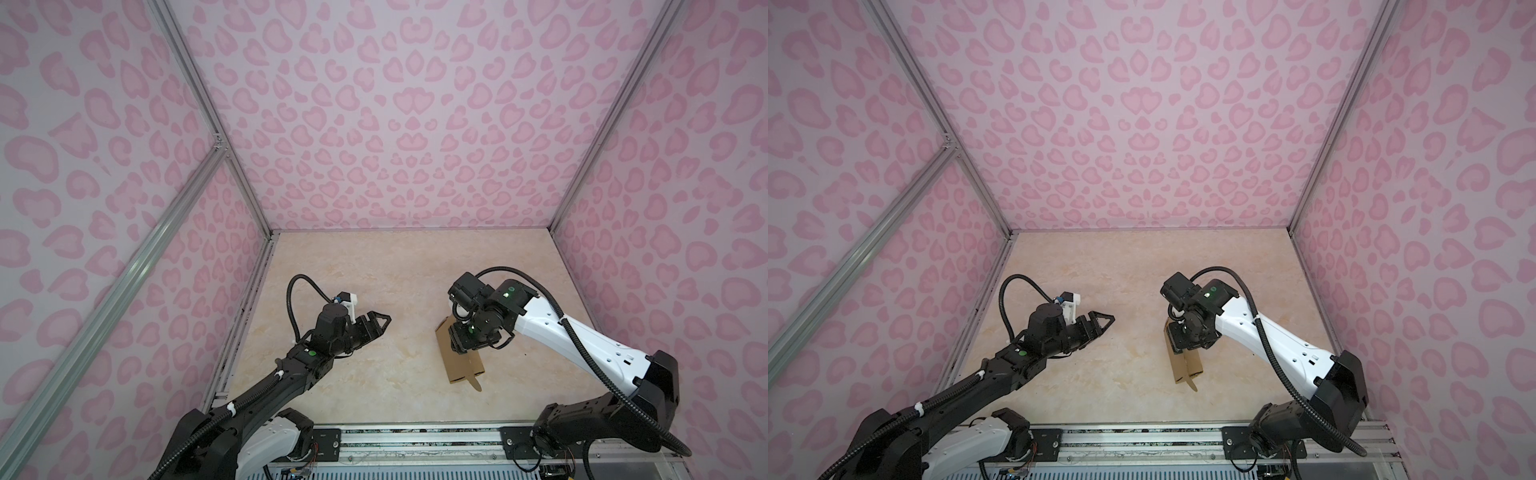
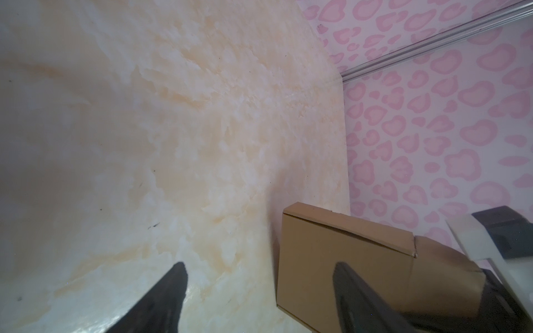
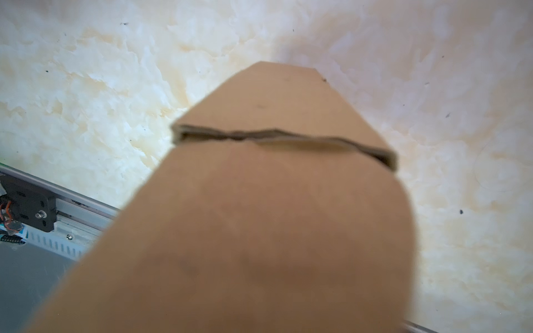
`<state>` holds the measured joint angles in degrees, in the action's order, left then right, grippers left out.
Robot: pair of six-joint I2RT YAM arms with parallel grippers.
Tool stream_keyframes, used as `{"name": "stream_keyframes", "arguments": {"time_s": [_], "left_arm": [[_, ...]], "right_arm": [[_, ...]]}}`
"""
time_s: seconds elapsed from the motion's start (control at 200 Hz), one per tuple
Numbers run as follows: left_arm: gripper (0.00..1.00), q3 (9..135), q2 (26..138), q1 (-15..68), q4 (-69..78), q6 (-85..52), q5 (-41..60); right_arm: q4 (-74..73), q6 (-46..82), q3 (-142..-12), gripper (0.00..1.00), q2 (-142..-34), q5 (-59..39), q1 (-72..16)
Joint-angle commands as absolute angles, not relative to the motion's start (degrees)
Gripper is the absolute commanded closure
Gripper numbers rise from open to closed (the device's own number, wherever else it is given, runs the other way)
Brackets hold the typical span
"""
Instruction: Fold the paper box
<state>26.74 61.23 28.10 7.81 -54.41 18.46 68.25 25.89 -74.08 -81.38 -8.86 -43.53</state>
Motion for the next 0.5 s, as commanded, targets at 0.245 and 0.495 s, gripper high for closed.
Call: {"name": "stream_keyframes", "arguments": {"time_s": [0.245, 0.495], "left_arm": [[0.18, 26.66, 61.90, 28.04, 10.24, -54.93, 19.38], [0.18, 26.27, 62.36, 28.13, 10.46, -55.61, 19.77]], "right_arm": [[70.25, 25.23, -76.10, 0.33, -81.51, -9.07, -43.16], [71.53, 24.67, -81.79, 0.31, -79.18, -9.25, -39.20]]}}
